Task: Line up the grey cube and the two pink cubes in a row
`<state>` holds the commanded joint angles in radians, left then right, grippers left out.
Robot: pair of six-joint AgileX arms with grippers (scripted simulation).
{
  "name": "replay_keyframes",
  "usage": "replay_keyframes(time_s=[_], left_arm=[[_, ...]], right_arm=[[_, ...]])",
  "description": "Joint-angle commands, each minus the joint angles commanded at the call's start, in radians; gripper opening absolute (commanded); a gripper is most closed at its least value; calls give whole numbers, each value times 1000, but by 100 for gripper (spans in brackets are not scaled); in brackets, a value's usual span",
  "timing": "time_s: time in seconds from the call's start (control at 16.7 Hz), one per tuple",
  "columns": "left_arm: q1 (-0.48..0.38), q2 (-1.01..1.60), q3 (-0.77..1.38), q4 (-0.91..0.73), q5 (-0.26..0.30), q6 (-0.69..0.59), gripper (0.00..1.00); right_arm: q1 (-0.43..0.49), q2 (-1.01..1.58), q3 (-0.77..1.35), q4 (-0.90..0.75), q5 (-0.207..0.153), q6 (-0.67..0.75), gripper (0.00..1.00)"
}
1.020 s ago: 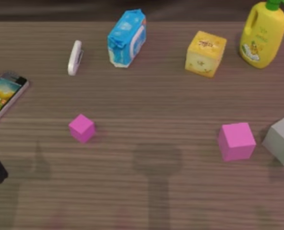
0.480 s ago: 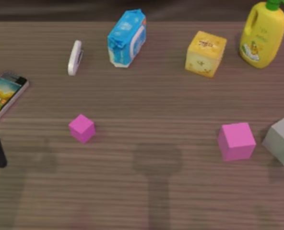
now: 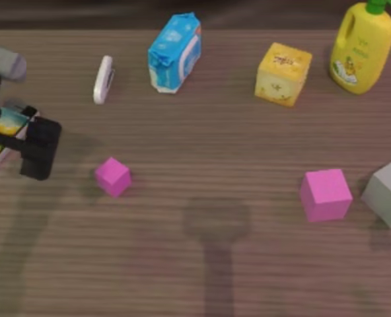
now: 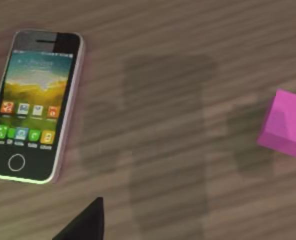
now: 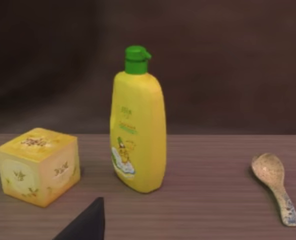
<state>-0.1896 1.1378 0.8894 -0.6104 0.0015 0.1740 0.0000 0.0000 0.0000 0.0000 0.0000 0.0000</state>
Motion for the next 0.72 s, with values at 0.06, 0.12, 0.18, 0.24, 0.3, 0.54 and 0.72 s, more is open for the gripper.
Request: replay_keyframes(time_s=[0.06,0.12,0.18,0.24,0.3,0.54,0.72], left_arm=[[-17,116,78,-57,0,16,100],[-34,227,153,-113,1,31,100],[-50,332,226,-167,1,46,100],[-66,429,297,-218,2,60,100],[-81,519,365,-266,2,74,100],[-131,796,603,-418,3,120,100],[-154,929,729,-484,2,141,100]], right_arm=[[0,0,0,0,0,0,100],[0,0,0,0,0,0,100],[0,0,0,0,0,0,100],[0,0,0,0,0,0,100],[0,0,0,0,0,0,100],[0,0,0,0,0,0,100],[0,0,0,0,0,0,100]])
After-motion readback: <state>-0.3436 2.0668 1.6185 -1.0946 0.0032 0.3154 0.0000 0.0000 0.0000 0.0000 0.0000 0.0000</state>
